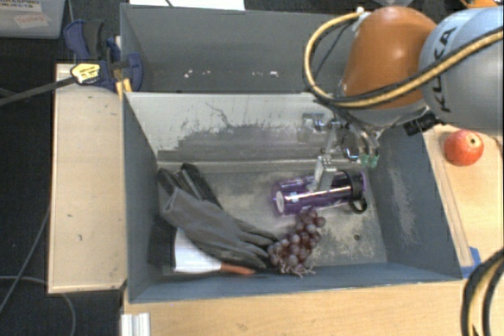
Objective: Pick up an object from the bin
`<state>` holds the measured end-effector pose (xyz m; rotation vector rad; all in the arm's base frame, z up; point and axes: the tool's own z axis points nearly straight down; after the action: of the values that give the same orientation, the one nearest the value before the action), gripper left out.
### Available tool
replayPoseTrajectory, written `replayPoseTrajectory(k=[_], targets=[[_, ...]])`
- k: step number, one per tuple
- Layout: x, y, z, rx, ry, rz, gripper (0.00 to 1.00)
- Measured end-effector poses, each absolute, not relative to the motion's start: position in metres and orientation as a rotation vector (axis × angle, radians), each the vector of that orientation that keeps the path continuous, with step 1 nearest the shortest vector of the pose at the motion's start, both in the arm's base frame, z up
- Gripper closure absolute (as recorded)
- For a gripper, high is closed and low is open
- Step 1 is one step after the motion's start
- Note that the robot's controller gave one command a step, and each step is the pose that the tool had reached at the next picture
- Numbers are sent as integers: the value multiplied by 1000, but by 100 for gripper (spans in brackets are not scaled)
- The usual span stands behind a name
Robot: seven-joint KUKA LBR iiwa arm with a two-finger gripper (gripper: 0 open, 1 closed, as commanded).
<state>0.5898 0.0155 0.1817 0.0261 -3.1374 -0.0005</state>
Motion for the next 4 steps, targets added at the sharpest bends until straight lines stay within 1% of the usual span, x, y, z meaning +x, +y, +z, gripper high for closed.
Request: replayPoseTrajectory(k=[1, 2, 3, 4], targets=[[592, 15, 186, 25, -3145, -1, 0], [568, -18, 68, 150, -3136, -1, 0], [571, -8, 127, 117, -3158, -2, 0], [569, -16, 80, 138, -3141, -2, 0]])
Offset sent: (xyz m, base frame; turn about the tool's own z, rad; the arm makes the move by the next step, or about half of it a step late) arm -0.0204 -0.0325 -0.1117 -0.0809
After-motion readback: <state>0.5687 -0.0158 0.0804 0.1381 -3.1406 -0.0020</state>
